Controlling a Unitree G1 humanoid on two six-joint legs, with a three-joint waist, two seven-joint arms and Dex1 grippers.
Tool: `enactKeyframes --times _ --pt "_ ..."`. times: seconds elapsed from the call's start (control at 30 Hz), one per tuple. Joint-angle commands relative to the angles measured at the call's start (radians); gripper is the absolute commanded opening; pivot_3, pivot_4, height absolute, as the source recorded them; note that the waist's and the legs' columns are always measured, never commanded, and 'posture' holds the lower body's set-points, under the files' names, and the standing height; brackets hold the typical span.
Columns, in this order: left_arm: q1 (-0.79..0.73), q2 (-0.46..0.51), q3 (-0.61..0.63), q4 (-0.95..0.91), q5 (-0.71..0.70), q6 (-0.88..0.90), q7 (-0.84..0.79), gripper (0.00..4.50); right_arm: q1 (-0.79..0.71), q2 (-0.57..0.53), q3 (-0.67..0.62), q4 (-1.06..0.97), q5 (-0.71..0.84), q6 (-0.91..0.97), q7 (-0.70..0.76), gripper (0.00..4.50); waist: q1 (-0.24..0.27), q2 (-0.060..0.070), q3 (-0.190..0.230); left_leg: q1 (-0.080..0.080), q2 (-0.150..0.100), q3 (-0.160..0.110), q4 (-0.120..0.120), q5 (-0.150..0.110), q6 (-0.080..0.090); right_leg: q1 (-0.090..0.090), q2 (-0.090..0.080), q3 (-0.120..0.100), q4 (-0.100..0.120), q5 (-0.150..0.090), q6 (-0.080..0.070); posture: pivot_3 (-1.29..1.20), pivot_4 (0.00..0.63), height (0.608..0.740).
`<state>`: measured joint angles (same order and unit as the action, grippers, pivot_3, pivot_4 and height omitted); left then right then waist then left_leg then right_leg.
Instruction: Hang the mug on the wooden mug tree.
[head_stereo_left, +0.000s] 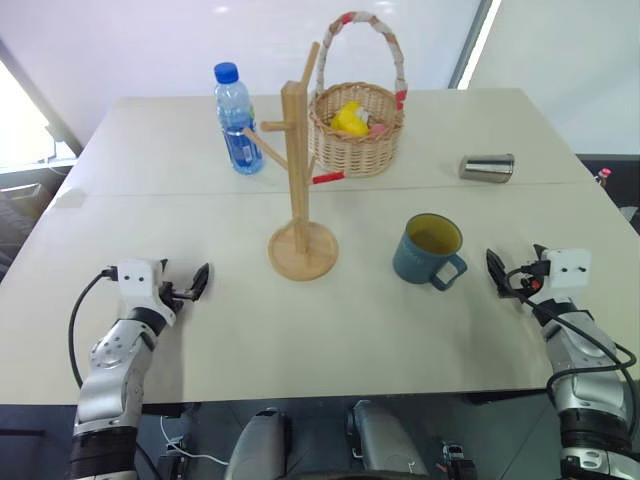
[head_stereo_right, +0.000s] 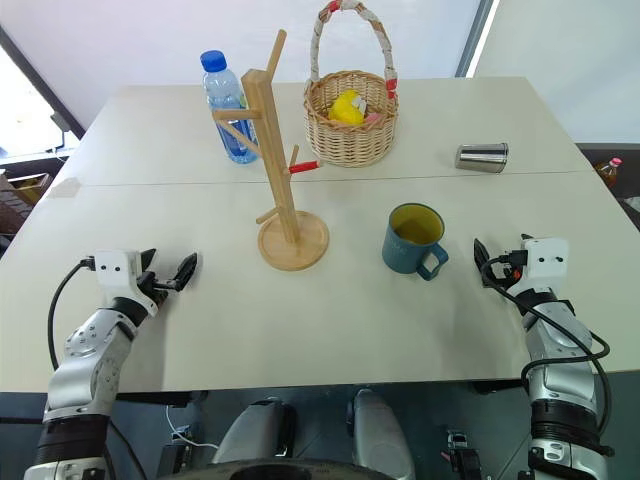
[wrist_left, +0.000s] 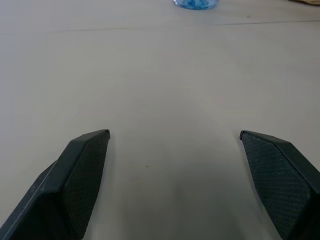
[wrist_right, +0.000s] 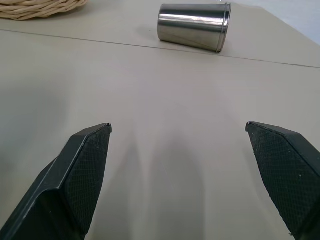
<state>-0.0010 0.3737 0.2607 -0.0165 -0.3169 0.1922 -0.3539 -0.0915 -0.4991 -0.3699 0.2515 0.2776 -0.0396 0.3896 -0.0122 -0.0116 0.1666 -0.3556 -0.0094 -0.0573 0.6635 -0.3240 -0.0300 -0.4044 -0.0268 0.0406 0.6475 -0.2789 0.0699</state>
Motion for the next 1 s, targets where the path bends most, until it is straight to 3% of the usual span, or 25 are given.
enactKeyframes --times 0.03,0.37,0.7,0.83,1.0 --pt "0.007 0.007 0.005 -0.038 -0.01 -0.008 -0.026 4.5 0.011 -0.021 -0.039 -0.022 0.003 -0.022 -0.004 4.46 0.0 0.0 0.0 0.0 0.0 0.0 0.0 0.0 0.0 0.0 0.0 0.0 0.0 0.0 0.0 0.0 0.15 0.74" --pt "-0.014 0.022 -0.041 -0.077 -0.07 -0.009 -0.194 4.5 0.122 -0.024 -0.08 -0.13 0.01 -0.011 -0.004 4.46 0.002 0.0 0.0 0.0 0.0 0.0 0.0 0.0 0.0 0.0 0.0 0.0 0.0 0.0 0.0 0.0 0.15 0.74" --pt "-0.03 0.112 -0.252 -0.165 -0.119 0.055 -0.519 4.5 0.444 -0.057 -0.055 -0.514 0.072 0.071 0.152 4.46 -0.001 0.001 0.0 0.001 0.0 0.0 0.0 0.0 0.0 0.001 0.0 0.0 0.0 0.0 0.0 0.0 0.15 0.74" --pt "-0.06 0.123 -0.327 -0.186 -0.101 0.052 -0.575 4.5 0.477 -0.006 0.026 -0.631 0.041 0.109 0.117 4.46 -0.002 0.001 0.0 0.001 0.001 0.0 0.0 0.0 0.0 0.001 0.002 0.0 0.0 0.0 0.0 0.0 0.15 0.74" --pt "-0.093 0.085 -0.407 -0.258 -0.106 0.058 -0.581 4.5 0.404 0.136 0.122 -0.641 -0.075 0.102 -0.049 4.46 0.001 0.001 0.0 0.001 0.001 0.0 0.001 0.0 0.0 0.001 0.001 0.0 0.0 -0.001 0.0 0.0 0.15 0.74"
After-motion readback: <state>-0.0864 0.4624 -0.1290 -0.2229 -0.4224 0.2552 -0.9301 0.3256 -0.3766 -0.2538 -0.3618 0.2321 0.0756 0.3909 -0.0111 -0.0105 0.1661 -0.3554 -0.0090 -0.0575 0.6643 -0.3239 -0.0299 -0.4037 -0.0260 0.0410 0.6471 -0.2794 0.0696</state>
